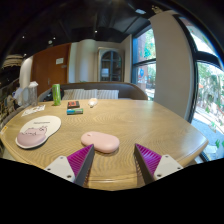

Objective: Arrange mouse

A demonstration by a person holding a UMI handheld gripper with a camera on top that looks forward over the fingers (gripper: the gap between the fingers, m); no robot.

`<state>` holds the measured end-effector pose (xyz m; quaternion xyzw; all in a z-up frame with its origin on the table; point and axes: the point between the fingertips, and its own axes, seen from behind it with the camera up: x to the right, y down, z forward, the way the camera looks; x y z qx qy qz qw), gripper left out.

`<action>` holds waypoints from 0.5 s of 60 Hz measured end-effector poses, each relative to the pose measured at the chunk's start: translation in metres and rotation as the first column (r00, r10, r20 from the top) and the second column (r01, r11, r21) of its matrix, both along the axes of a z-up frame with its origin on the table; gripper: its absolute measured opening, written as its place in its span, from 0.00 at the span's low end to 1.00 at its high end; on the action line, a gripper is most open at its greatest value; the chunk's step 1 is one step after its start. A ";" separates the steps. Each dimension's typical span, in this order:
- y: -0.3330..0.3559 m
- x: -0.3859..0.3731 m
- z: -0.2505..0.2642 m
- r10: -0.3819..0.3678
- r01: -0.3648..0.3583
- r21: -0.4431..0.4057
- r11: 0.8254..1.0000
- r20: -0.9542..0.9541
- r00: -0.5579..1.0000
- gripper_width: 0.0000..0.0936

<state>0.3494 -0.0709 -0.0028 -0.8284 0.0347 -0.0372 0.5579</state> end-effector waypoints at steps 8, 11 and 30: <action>0.029 -0.001 -0.003 0.024 -0.023 0.015 1.000 -0.050 0.998 0.90; 0.038 0.003 -0.003 0.012 -0.012 0.016 1.000 -0.041 0.999 0.90; 0.070 -0.004 -0.006 0.047 -0.048 -0.023 0.999 -0.044 0.998 0.61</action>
